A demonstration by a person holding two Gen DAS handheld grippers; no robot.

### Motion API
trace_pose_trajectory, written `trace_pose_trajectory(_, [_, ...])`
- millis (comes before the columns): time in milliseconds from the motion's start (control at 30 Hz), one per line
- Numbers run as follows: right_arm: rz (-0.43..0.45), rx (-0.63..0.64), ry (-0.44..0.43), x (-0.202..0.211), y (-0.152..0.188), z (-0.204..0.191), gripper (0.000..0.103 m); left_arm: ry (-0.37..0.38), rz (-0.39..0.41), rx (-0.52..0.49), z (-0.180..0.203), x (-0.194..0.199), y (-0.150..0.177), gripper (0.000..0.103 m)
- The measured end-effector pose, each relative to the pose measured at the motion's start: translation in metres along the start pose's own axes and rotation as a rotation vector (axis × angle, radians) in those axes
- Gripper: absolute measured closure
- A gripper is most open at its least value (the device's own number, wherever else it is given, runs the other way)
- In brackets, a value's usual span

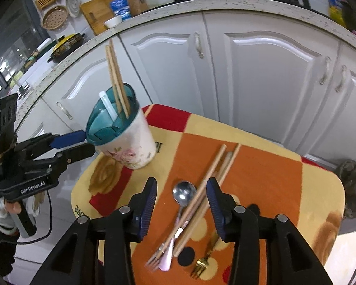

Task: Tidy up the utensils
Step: 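Grasp the metal spoon with the left tool while the right tool grasps the gold fork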

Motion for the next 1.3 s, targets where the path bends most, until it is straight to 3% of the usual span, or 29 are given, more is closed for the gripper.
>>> trace_pose_trajectory(367, [-0.028, -0.047, 0.065, 0.009, 0.034, 0.035, 0.06, 0.048, -0.017, 0.053, 0.023, -0.013, 0.028, 0.059])
trace_pose_trajectory(567, [-0.085, -0.094, 0.076, -0.008, 0.058, 0.056, 0.06, 0.132, -0.069, 0.122, 0.035, -0.032, 0.054, 0.059])
trace_pose_trajectory(833, [-0.13, -0.135, 0.046, -0.035, 0.071, 0.068, 0.06, 0.169, -0.117, 0.182, 0.042, -0.058, 0.071, 0.059])
trace_pose_trajectory(1067, [-0.175, -0.131, 0.046, -0.07, 0.073, 0.069, 0.075, 0.191, -0.132, 0.225, 0.04, -0.083, 0.071, 0.059])
trace_pose_trajectory(1200, [-0.19, -0.114, 0.043, -0.086, 0.07, 0.064, 0.088, 0.172, -0.14, 0.223, 0.04, -0.101, 0.066, 0.059])
trace_pose_trajectory(1300, [-0.186, -0.087, 0.06, -0.091, 0.07, 0.064, 0.092, 0.161, -0.137, 0.209, 0.042, -0.113, 0.06, 0.059])
Point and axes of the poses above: each gripper's, at about its wrist camera, not at the fingertips, and x roughly against the way its jaws point, z to its right, y to its underside, the point moved 9 cm from there along -x, roughly the way its jaws point, and after that the axes turned 6 degrees about y, right-handed, at the moved point
